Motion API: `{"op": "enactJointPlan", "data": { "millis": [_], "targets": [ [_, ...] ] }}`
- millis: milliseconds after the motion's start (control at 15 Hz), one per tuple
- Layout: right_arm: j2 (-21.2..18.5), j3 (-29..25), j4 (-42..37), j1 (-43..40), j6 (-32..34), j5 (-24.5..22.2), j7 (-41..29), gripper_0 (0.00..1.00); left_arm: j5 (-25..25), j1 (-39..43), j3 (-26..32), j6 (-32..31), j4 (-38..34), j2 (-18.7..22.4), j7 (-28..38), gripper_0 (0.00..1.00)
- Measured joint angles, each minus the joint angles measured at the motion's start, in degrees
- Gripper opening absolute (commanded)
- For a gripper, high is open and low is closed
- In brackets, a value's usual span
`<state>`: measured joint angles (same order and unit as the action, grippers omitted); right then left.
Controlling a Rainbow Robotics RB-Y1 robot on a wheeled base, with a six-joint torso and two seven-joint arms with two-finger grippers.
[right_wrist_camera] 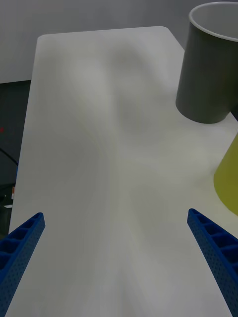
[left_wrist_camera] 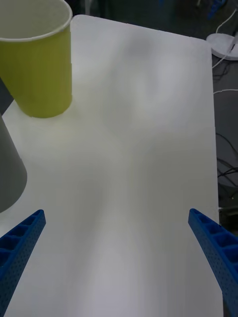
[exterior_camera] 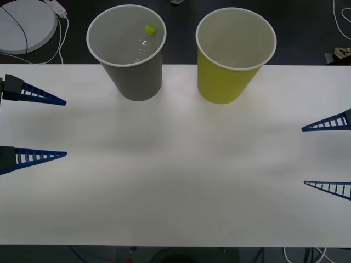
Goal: Put the can into the green bin and the plastic bottle into the gray bin
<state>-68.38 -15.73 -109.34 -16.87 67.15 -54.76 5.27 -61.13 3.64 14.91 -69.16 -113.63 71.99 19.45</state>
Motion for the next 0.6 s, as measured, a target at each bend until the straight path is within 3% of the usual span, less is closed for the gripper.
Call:
{"op": "enactJointPlan", "data": {
  "millis": [333,600],
  "targets": [
    [0.00,0.00,0.00,0.00,0.00,0.00,0.00,1.00,0.21,6.16,3.15,-1.05,-1.28,-0.35,-5.59,1.00],
    [0.00,0.00,0.00,0.00,0.00,0.00,0.00,1.00,0.17,6.86,3.89,-3.14,-1.28,-1.40,-6.26,1.00]
  ]
}}
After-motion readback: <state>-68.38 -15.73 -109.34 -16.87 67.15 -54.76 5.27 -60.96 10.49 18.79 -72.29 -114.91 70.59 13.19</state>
